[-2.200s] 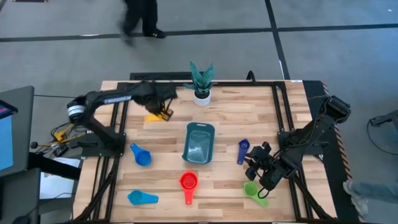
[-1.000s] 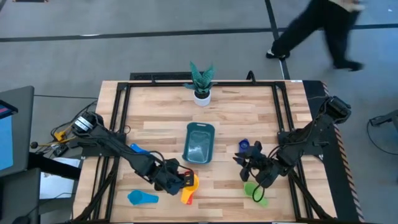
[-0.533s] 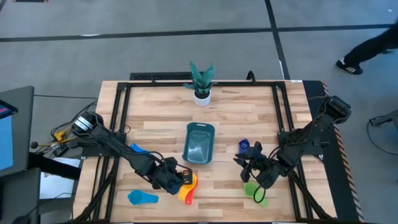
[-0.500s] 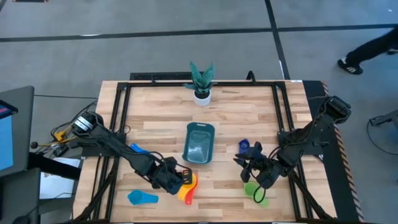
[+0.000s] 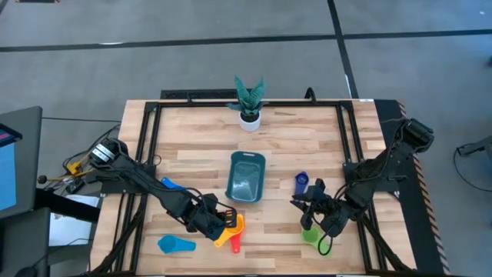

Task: Nest measuring cups in basket
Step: Stack the yellow measuring cup on top of the red measuring cup

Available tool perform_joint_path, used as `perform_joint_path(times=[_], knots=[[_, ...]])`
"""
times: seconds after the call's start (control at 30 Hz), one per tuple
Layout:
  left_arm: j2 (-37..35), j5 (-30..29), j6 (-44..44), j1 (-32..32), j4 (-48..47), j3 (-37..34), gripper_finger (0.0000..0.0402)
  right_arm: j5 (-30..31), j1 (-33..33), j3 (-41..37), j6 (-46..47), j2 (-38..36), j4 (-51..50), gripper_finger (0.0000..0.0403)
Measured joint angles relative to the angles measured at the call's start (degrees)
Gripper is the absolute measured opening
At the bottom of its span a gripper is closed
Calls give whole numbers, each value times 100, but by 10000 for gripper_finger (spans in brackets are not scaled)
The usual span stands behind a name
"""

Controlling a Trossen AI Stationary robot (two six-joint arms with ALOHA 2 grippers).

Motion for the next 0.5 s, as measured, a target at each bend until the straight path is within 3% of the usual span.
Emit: perform_joint_path(times=[0.13, 0.27, 0.5], knots=[[0, 136, 35, 0, 22, 0, 75, 2, -2, 0, 0, 0, 2, 119], [0, 672, 653, 0, 34, 2, 79, 12, -2, 0, -1, 0, 2, 119], [0, 644, 1305, -162, -1334, 0, 54, 37, -2, 0, -26, 0, 0, 119]])
